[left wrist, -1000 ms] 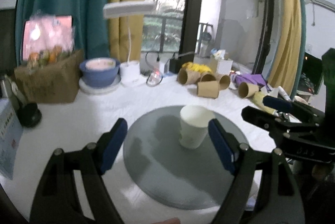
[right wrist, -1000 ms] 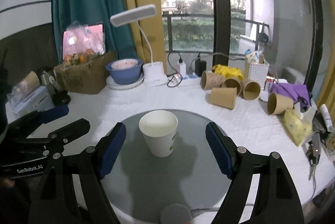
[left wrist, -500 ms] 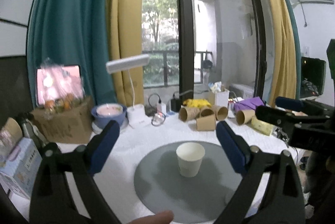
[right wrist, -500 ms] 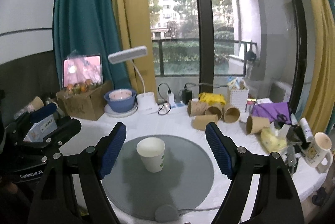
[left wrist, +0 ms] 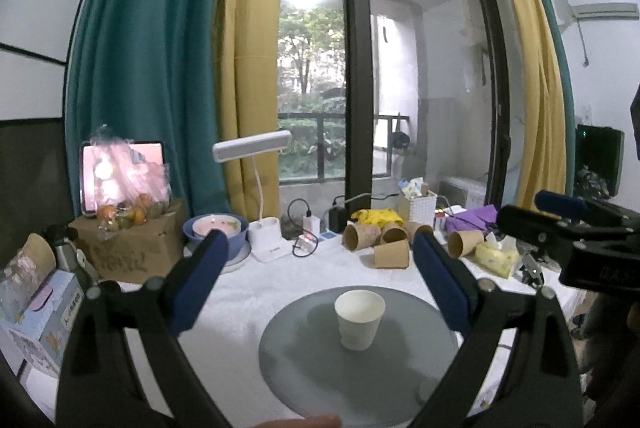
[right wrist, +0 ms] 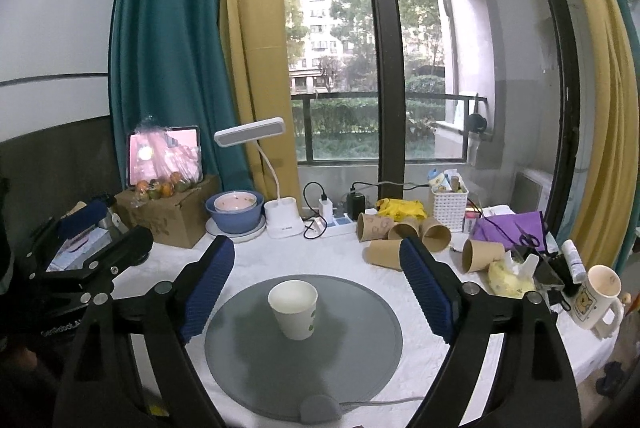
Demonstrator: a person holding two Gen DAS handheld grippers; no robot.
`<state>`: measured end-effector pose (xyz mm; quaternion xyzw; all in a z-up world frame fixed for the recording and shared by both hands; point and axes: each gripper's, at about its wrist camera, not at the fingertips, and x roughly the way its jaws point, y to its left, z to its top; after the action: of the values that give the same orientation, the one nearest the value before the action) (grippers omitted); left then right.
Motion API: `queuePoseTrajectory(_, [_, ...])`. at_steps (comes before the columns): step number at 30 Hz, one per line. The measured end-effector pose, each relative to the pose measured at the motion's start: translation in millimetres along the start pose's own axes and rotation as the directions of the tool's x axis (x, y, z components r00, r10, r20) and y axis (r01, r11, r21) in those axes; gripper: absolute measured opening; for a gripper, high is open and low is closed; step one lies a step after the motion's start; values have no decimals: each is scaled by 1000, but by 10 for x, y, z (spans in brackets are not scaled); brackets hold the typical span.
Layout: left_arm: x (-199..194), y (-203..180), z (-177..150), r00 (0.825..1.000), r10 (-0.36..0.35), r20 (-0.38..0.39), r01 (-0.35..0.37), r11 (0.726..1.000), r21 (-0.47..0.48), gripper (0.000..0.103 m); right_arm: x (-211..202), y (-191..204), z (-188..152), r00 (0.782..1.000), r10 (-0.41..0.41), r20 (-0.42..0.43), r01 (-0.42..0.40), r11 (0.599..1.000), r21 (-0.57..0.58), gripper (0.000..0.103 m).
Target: Flip cup upright
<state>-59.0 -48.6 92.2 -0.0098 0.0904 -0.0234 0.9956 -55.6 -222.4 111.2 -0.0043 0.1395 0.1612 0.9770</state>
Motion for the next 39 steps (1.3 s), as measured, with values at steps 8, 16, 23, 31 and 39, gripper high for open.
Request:
queuePoseTrajectory(8, [-15, 34, 21, 1000, -6, 3, 6, 1000, -15, 94, -17, 8, 5, 1000, 6, 3, -6, 1000, 1, 87])
queuePoseTrajectory(16, [-32, 36, 18, 1000, -10, 10, 10, 1000, -18, 94, -14, 17, 7, 1000, 3, 2, -3, 1000, 1, 87])
queuePoseTrajectory(23, [-27, 24, 25, 1000, -13, 7, 13, 1000, -17, 94, -11, -3, 3, 1000, 2, 0, -2, 1000, 2, 87])
queuePoseTrajectory(31, [-26, 18, 24, 1000, -17, 6, 17, 1000, -14, 94, -13, -6, 5, 1000, 3, 0, -3, 1000, 2, 87])
queuePoseTrajectory(39, [-28, 4, 28, 1000, -18, 5, 18, 1000, -15, 94, -11, -5, 4, 1000, 3, -2, -3, 1000, 1, 87])
